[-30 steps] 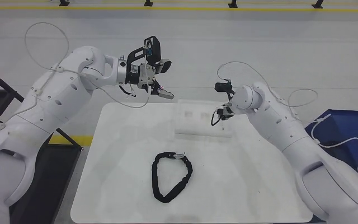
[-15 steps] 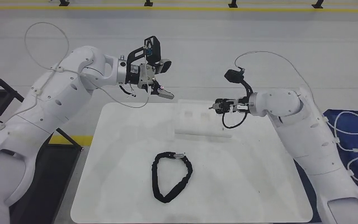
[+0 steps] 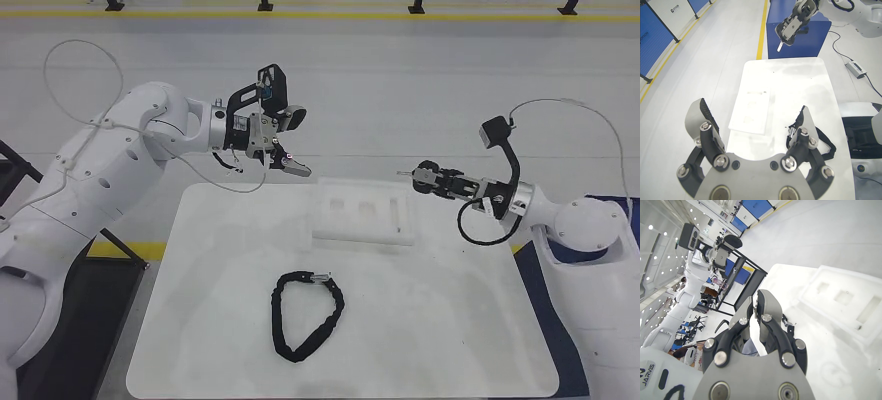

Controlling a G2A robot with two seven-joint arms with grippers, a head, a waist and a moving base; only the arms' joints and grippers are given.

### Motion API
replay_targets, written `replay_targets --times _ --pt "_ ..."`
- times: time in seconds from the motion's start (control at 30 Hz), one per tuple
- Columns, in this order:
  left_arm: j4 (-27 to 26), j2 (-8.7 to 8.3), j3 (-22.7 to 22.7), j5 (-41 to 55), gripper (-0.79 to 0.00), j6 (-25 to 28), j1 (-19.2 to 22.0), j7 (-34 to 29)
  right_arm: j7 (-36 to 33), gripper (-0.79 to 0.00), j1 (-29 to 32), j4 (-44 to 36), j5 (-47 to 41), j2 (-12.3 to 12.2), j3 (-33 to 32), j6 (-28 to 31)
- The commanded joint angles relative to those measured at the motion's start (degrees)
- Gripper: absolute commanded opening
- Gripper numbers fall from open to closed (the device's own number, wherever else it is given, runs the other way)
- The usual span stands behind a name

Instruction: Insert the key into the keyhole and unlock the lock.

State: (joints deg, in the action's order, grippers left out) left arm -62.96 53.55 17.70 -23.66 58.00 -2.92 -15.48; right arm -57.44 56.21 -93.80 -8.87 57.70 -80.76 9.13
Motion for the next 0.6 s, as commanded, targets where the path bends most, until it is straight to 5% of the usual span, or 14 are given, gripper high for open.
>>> replay_targets --times 0.0,0.57 --pt "0.0 0.00 0.0 0.0 0.000 0.0 0.0 0.0 0.9 -0.785 1.4 -1.1 -1.2 -0.1 -1.1 0.8" --pt "0.0 0.00 0.0 0.0 0.000 0.0 0.0 0.0 -0.5 -0.785 3.2 -1.8 -3.9 -0.4 -2.4 4.1"
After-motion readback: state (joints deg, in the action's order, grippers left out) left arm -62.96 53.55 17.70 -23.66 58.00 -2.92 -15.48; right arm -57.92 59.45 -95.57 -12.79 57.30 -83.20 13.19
